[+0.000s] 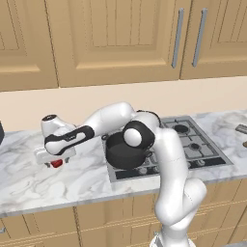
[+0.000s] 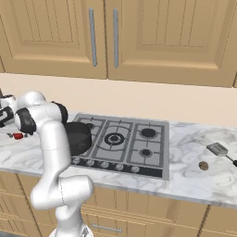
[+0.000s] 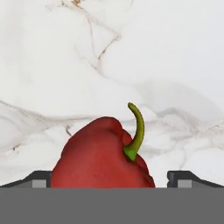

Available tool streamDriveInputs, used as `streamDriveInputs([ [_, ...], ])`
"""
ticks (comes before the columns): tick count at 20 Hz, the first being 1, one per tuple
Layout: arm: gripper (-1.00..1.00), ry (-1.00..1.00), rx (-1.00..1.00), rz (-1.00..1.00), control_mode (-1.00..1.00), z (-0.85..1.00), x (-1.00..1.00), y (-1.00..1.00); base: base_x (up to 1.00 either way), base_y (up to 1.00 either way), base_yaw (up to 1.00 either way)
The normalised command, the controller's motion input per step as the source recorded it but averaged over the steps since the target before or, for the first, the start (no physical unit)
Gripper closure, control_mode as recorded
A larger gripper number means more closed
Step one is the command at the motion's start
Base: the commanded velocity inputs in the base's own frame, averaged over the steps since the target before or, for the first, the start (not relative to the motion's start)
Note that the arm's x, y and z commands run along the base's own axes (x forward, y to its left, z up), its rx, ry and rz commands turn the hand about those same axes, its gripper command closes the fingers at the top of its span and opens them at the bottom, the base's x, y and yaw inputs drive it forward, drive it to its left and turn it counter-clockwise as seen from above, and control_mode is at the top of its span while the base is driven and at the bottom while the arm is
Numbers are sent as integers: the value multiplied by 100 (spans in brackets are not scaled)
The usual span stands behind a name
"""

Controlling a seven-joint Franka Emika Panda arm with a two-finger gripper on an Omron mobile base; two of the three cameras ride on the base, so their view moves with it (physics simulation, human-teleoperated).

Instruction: Put the garlic and bell pepper in the pot. Retrieve the spatula and lightly stir the vegetables in the pot.

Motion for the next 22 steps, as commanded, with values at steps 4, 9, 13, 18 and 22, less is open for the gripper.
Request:
streamDriveInputs([
  [4, 100, 0, 0, 0, -100, 0, 0, 0, 0, 0, 0],
  [9, 100, 0, 0, 0, -100, 0, 0, 0, 0, 0, 0],
  [13, 100, 0, 0, 0, -100, 0, 0, 0, 0, 0, 0],
  [18, 100, -5, 2, 0, -100, 0, -45, -1, 0, 0, 0],
  [22, 100, -13, 8, 0, -100, 0, -86, -13, 0, 0, 0],
])
